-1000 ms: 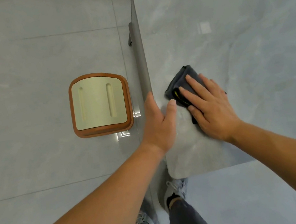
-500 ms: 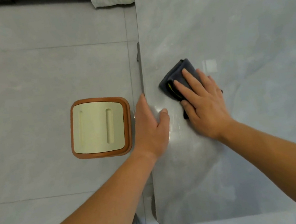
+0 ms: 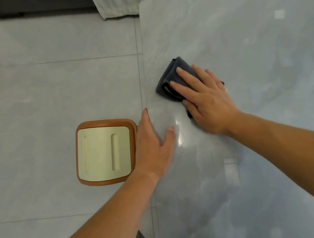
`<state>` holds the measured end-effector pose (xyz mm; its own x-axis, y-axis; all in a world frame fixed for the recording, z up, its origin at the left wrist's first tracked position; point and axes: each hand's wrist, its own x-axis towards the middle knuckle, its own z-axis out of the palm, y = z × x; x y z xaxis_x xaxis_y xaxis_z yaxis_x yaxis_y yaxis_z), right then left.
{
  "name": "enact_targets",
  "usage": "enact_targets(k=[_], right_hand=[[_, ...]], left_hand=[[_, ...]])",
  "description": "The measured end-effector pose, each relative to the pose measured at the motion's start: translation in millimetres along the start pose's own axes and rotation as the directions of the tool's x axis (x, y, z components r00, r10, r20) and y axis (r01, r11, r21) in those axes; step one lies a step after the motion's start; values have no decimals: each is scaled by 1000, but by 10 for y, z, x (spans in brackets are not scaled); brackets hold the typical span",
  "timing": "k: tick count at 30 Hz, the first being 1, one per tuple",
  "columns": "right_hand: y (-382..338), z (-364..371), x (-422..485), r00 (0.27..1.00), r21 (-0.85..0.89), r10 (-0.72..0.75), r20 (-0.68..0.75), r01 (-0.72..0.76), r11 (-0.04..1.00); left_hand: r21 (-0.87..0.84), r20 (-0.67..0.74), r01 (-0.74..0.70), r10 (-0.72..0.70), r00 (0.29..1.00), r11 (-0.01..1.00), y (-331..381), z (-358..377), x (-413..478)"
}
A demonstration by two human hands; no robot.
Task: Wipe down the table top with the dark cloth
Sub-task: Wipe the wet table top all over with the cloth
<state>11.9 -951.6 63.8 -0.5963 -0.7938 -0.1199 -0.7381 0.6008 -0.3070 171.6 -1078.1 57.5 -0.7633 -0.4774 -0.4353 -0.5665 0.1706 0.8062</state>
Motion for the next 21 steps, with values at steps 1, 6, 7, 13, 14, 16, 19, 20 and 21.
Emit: enact_targets(k=[1, 6, 7, 13, 14, 16, 19, 20, 21], right_hand=[[34, -41, 134, 1000, 2, 19, -17, -19, 1000], [9, -131, 598, 977, 51, 205, -54, -202, 978], [-24, -108, 552, 980, 47, 190, -58, -187, 981], [61, -31, 100, 990, 15, -141, 22, 141, 990], [105, -59, 157, 986, 10, -161, 36, 161, 987], [193, -131, 451, 991, -2, -130, 37, 130, 991], [292, -257, 1151, 996, 33, 81, -39, -80, 996], [292, -286, 1342, 987, 40, 147, -61, -144, 989], [268, -293, 1471, 978, 38, 192, -80, -189, 981]], left_hand=[[17, -5, -4, 4, 1000, 1000, -6, -2, 5], [0, -4, 7, -7, 1000, 1000, 23, -22, 140], [-5, -9, 8, -8, 1000, 1000, 51, -20, 182], [52, -9, -29, 30, 1000, 998, 177, -28, 370], [74, 0, -35, 35, 999, 997, 178, -38, 377], [146, 12, -59, 57, 998, 988, 199, -60, 406], [270, 19, -149, 149, 989, 951, 247, -87, 526], [307, 24, -180, 182, 983, 934, 280, -86, 581], [342, 25, -211, 215, 976, 916, 310, -83, 653]])
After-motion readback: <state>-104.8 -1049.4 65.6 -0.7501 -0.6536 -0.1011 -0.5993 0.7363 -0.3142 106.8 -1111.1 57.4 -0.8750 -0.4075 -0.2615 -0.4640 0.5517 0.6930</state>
